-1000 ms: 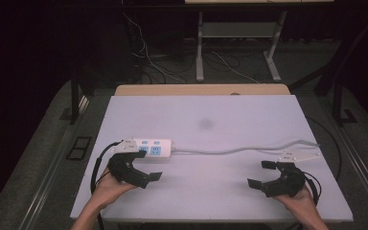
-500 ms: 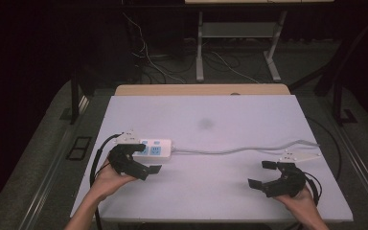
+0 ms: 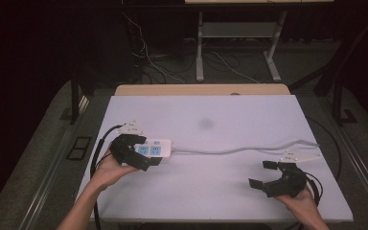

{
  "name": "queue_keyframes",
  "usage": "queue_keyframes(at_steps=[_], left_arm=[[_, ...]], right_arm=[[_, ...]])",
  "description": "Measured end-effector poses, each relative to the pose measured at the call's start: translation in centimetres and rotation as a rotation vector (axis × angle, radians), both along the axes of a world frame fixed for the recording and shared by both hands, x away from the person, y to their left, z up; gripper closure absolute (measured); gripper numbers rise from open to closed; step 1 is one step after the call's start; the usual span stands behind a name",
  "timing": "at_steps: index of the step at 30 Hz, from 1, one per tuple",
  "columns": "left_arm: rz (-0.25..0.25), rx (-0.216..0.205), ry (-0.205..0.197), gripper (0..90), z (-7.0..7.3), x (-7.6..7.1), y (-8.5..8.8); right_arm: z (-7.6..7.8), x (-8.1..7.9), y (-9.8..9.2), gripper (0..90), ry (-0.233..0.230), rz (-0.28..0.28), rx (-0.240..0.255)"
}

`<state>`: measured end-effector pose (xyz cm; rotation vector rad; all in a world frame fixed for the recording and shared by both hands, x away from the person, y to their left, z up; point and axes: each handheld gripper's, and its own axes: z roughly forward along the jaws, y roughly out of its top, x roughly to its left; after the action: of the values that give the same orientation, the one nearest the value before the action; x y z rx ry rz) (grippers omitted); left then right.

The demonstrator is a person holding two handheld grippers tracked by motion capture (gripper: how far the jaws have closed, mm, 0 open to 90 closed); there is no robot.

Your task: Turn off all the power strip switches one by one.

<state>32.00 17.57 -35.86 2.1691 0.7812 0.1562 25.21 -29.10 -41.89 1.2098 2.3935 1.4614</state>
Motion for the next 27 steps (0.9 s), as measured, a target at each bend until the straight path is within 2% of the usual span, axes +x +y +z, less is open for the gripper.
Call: queue_keyframes(at_steps=[11, 16, 27], left_arm=[[0.008, 0.029, 0.001, 0.0, 0.7, 1.8, -0.2], [0.008, 0.048, 0.009, 0.0, 0.7, 2.7, -0.4], [0.030, 0.061, 0.028, 0.0, 0.2, 4.5, -0.3]], right_arm=[[-0.1, -0.1, 0.0, 0.3, 0.004, 0.003, -0.006], [-0.1, -0.1, 0.1, 0.3, 0.005, 0.006, -0.009], [-0.1, -0.1, 0.0, 0.2, 0.006, 0.006, -0.011]])
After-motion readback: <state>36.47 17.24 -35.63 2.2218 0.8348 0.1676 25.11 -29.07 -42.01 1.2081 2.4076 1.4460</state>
